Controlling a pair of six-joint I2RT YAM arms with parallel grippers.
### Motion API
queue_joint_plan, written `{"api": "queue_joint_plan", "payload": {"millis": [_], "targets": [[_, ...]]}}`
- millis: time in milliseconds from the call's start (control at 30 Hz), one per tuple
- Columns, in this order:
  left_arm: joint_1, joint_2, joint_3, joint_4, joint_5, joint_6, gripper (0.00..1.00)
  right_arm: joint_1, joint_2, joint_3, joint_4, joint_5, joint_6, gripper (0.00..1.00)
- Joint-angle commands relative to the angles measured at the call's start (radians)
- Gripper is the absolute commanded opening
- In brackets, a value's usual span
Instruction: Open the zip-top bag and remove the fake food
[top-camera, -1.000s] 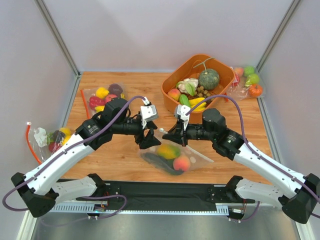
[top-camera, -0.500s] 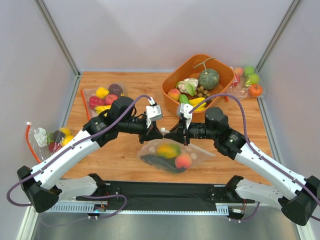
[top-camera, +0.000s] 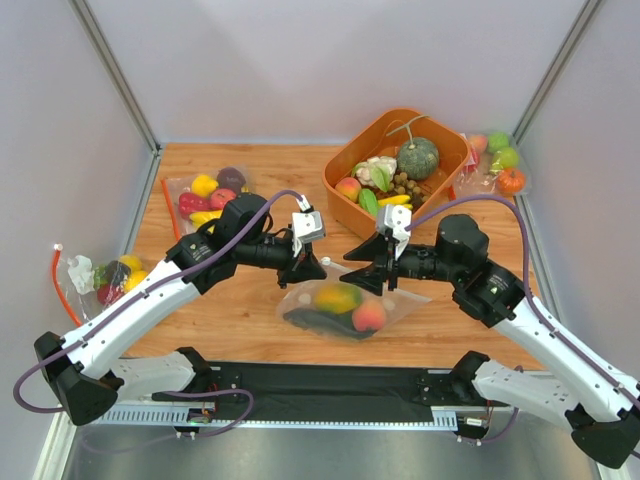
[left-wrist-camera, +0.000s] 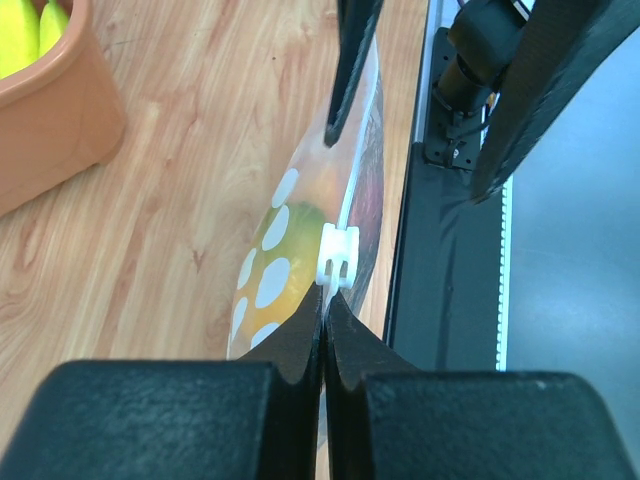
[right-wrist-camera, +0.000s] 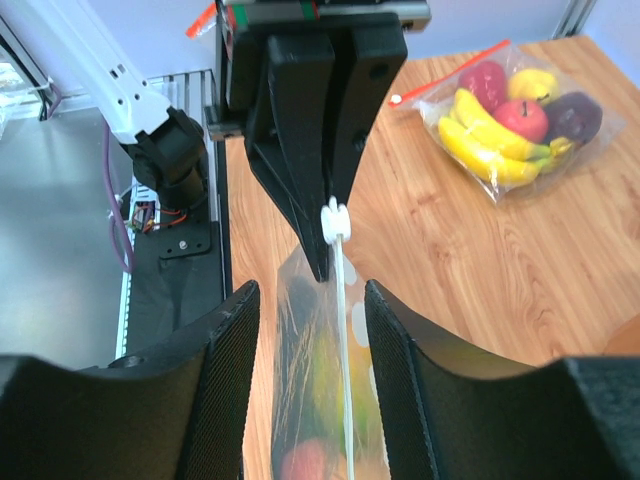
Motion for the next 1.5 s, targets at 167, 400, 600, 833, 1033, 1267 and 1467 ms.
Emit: {"api": "queue_joint_plan", "payload": {"millis": [167, 400, 600, 833, 1033, 1267, 1467], "targets": [[0.001, -0.008, 0.017, -0.001, 0.036, 0.032, 0.00, -0.001, 0.058, 0.071, 0.059, -0.040, -0.019, 0.42], [0.002, -0.010, 0.014, -0.001, 0.044, 0.030, 0.00, 0.000, 0.121, 0.105, 0.079, -0.064, -0.016, 0.37], [0.001, 0.003, 0.014, 0.001, 0.053, 0.027, 0.00, -0.001, 0.138, 0.118, 0.093, -0.074, -0.016, 0.36], [0.002, 0.007, 0.014, 0.002, 0.054, 0.026, 0.00, 0.002, 0.159, 0.128, 0.099, -0.084, -0.013, 0.33], [0.001, 0.015, 0.014, 0.002, 0.047, 0.024, 0.00, 0.003, 0.159, 0.125, 0.092, -0.103, -0.009, 0.26], [0.002, 0.007, 0.006, 0.013, 0.025, 0.021, 0.00, 0.002, 0.166, 0.123, 0.081, -0.117, -0.007, 0.16], [0.002, 0.003, 0.003, 0.019, 0.007, 0.021, 0.00, 0.003, 0.172, 0.121, 0.069, -0.123, -0.006, 0.17]]}}
